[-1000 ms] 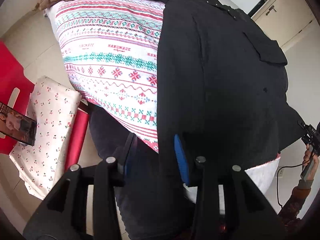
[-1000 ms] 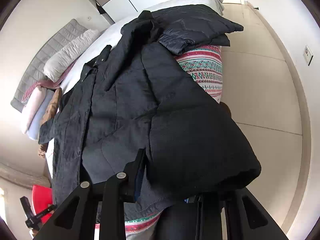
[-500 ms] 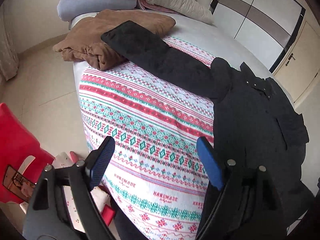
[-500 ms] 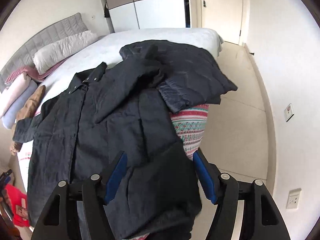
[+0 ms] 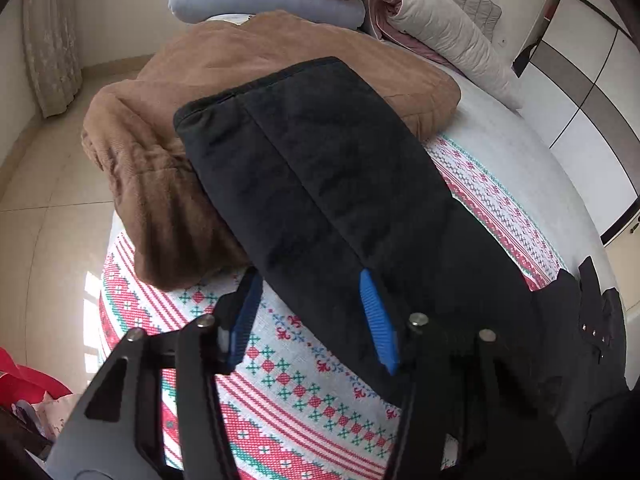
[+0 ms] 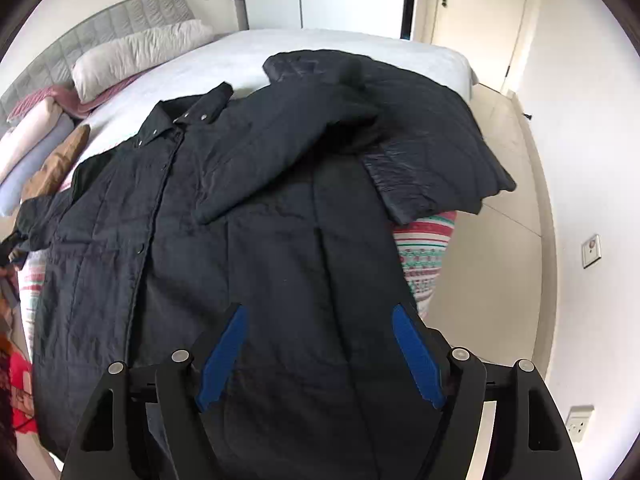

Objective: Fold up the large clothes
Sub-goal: 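Grasp the coat sleeve cuff with the left tool and lay it flat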

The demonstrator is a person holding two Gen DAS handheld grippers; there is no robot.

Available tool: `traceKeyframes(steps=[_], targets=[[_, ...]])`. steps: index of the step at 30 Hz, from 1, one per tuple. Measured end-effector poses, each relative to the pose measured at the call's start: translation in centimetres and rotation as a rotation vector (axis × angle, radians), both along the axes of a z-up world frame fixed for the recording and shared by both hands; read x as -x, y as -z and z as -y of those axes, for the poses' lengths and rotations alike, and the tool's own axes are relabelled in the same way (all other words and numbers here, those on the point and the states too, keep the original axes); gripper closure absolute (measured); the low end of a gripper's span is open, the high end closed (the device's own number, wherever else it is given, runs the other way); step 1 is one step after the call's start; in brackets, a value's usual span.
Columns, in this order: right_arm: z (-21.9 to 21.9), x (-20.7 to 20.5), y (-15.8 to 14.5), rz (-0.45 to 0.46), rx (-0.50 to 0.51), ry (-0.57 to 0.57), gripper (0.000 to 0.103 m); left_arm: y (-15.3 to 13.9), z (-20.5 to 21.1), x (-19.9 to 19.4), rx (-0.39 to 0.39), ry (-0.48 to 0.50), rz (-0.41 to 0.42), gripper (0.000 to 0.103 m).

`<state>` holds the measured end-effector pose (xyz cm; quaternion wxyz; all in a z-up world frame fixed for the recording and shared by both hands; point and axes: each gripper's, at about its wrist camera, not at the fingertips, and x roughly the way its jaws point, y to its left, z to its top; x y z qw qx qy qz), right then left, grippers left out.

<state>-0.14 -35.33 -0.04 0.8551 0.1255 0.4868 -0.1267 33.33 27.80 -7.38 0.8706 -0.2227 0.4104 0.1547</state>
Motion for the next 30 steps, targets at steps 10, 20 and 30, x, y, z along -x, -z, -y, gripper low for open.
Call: traceKeyframes(steps=[10,20,30], targets=[[-6.2,-6.5,0.6,-0.024,0.050,-0.184,0.027,-9.6,2.4,7.7,-0.181,-0.115,0.404,0.098],[-7.5,-6.1,1.4,-0.031,0.054,-0.257,0.027,-0.4,-1.3,8.9,-0.159,-0.226,-0.013,0.042],[-6.1,-6.6,0.8,-0.011,0.075,-0.208,0.027,-7.2,10.1,12.9,-0.209,0.231,-0.107,0.020]])
